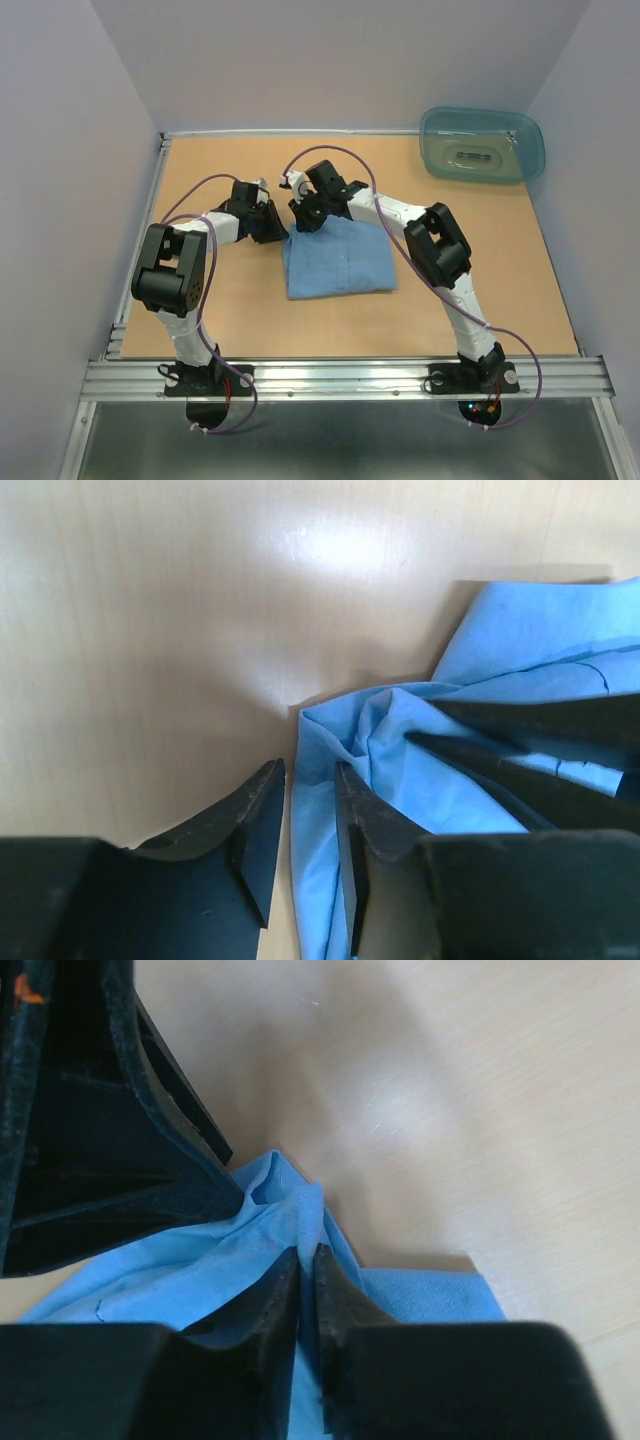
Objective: Fold and stack the long sleeve shirts
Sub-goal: Fold the shirt
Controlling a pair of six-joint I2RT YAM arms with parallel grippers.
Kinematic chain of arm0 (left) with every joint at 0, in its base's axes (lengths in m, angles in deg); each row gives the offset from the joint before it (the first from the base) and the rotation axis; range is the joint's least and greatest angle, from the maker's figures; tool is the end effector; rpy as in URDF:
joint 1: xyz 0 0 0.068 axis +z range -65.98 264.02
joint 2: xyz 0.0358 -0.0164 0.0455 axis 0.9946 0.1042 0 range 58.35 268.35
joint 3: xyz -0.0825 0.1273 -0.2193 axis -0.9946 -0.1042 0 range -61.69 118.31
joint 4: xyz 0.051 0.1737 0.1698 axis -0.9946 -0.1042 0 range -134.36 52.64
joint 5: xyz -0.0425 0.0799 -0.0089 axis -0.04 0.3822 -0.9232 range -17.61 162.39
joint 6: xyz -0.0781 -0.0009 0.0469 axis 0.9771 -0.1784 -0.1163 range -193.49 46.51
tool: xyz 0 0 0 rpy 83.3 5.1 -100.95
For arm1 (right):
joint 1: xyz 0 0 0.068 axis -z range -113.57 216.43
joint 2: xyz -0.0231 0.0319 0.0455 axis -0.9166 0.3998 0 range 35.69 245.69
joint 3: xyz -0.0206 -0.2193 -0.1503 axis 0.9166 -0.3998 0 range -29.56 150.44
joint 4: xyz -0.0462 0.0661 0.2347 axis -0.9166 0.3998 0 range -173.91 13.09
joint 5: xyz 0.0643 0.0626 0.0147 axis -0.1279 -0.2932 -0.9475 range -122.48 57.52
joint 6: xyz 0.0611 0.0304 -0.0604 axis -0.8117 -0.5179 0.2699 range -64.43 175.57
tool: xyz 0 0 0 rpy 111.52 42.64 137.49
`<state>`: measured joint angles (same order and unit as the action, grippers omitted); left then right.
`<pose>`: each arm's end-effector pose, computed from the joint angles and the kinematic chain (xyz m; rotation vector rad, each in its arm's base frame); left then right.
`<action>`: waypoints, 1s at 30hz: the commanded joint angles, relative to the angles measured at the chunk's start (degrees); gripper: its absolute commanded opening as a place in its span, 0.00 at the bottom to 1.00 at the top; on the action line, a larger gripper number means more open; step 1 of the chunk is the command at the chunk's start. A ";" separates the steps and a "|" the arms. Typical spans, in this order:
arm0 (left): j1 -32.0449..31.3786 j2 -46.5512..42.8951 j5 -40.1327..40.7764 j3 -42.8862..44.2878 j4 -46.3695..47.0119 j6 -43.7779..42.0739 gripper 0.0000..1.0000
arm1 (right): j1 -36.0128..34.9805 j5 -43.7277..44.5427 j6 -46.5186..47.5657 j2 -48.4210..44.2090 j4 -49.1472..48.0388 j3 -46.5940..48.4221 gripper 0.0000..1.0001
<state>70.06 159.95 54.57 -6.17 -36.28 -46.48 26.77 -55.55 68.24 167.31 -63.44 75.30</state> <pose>0.3651 -0.1165 0.1339 -0.1188 2.4201 -0.7058 0.3841 0.3600 0.1463 -1.2393 2.0840 0.7007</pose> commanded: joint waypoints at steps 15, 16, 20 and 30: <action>-0.46 2.11 -0.55 0.02 -3.28 -1.52 0.00 | -0.59 -4.70 -0.01 -4.61 0.01 3.51 0.01; -0.46 2.11 -0.54 0.02 -3.28 -1.52 0.00 | -0.59 -5.05 -0.01 -4.87 -0.08 3.51 0.01; -0.46 2.20 -0.28 0.19 -3.28 -1.69 0.00 | -0.77 -5.23 -0.19 -5.93 -0.34 3.60 0.01; -0.46 1.58 0.33 0.11 -3.37 -1.25 0.00 | -1.73 -7.95 -1.24 -4.62 -1.75 4.30 0.01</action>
<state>69.89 160.60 53.47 -6.17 -36.73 -46.68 26.53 -60.81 67.69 163.98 -62.90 75.51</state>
